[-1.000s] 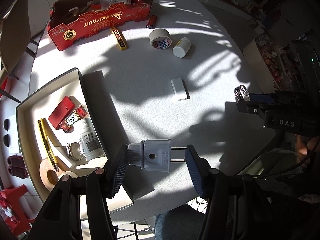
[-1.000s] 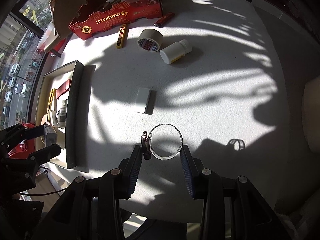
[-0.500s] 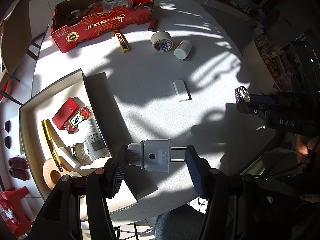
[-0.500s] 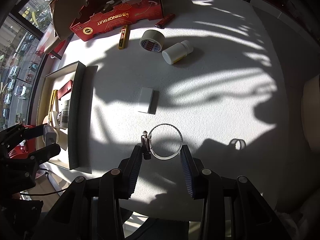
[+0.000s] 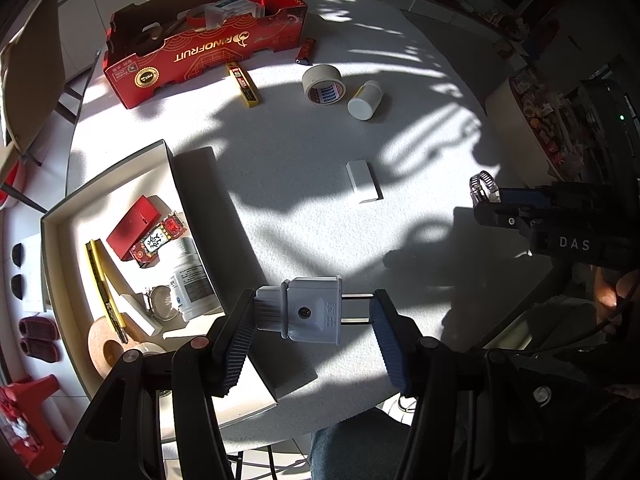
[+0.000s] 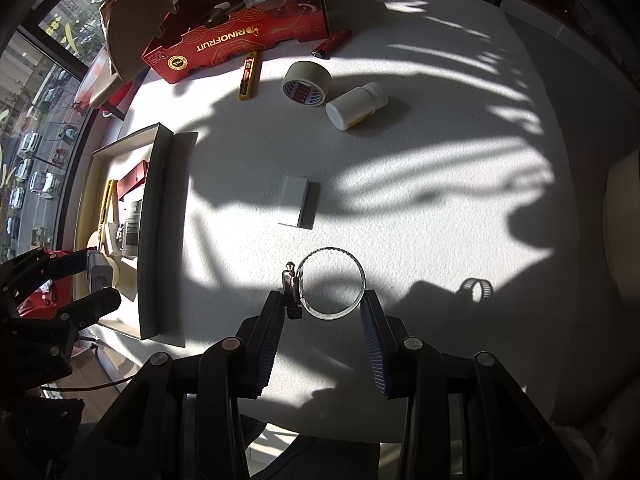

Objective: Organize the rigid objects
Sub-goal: 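Carry plug adapter and hose clamp over the white tray with both tools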

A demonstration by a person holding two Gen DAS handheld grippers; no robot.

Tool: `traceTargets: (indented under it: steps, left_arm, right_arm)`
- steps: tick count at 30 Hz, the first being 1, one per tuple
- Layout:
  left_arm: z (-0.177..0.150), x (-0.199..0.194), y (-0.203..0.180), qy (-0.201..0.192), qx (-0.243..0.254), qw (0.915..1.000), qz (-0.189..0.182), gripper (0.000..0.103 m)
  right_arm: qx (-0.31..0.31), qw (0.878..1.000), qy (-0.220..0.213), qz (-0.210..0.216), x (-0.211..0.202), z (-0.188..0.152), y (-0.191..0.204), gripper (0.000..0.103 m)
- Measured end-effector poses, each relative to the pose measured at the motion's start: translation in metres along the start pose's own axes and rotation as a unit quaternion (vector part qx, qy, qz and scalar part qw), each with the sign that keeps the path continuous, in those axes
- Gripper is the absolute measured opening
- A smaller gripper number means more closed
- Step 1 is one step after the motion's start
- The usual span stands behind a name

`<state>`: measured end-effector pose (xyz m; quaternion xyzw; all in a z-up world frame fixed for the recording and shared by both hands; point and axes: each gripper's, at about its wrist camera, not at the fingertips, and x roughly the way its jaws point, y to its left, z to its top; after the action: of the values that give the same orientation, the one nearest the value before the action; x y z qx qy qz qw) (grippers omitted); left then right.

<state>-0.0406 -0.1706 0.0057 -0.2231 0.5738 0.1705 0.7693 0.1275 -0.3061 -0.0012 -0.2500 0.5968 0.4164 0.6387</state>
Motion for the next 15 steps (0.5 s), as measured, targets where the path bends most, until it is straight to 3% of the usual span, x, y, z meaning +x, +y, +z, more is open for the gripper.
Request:
traceTargets:
  steps: [7, 15]
  left_arm:
    - [-0.004, -0.004, 0.008, -0.011, -0.017, 0.9998, 0.002, 0.061]
    - [-0.017, -0.012, 0.038, -0.034, -0.078, 0.9964, 0.007, 0.061]
  right_arm:
    - [-0.020, 1.000, 0.001, -0.003, 0.000, 0.005, 0.010, 0.041]
    - [-0.077, 0.997, 0.009, -0.007, 0.003, 0.019, 0.047, 0.041]
